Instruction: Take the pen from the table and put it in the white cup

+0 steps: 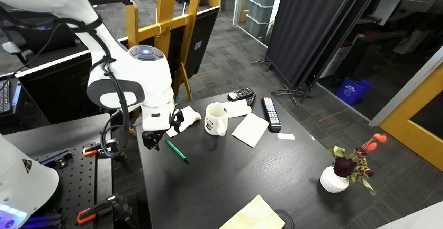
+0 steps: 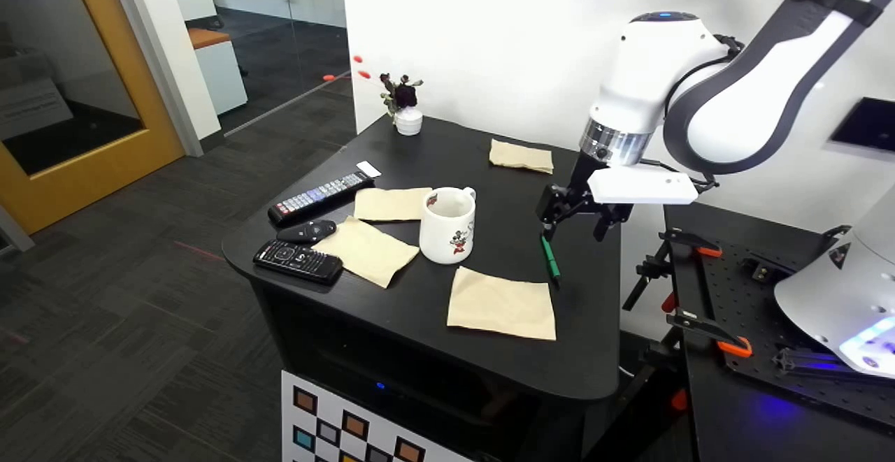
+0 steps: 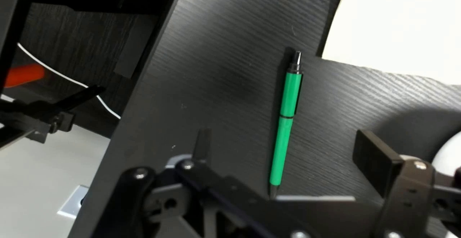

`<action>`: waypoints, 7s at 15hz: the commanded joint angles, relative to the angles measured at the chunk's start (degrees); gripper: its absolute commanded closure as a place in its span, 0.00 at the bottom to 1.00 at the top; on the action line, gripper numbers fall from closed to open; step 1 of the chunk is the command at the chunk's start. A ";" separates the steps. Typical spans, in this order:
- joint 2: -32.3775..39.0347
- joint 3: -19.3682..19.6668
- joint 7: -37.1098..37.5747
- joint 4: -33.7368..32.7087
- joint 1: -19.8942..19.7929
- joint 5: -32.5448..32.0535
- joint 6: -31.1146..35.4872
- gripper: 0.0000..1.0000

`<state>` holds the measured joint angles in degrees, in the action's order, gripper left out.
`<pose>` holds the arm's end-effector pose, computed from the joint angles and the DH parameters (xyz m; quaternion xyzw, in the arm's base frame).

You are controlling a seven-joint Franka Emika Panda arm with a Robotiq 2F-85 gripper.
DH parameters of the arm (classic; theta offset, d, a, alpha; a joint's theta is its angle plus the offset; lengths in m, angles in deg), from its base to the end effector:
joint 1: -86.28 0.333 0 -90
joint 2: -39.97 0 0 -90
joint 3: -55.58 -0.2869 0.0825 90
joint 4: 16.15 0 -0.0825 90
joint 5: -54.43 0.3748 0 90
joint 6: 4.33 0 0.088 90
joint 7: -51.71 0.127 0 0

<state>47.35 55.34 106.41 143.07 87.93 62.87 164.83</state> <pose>0.3788 0.0034 0.1383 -0.8610 0.5079 -0.0121 0.0244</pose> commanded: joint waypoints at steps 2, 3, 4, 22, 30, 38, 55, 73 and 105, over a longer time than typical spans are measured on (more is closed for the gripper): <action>4.53 5.87 5.08 -1.67 3.53 -2.48 3.28 0.00; 5.40 6.90 5.14 -2.16 4.17 -2.37 3.40 0.00; 6.14 7.56 4.99 -2.78 4.59 -1.97 3.12 0.00; 13.83 9.47 3.14 -8.43 7.21 1.85 3.09 0.00; 14.81 10.05 3.29 -9.16 7.93 1.77 2.73 0.55; 14.43 11.28 3.81 -10.10 9.70 1.01 2.04 0.99; -8.28 33.47 7.71 -11.17 29.41 -33.34 -11.48 0.97; -8.67 -7.07 15.51 -31.36 2.75 -50.44 -35.29 0.97; 20.12 -8.13 70.48 -47.03 14.96 -81.53 -59.45 0.97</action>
<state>64.73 47.80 174.50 98.37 101.96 -18.60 108.86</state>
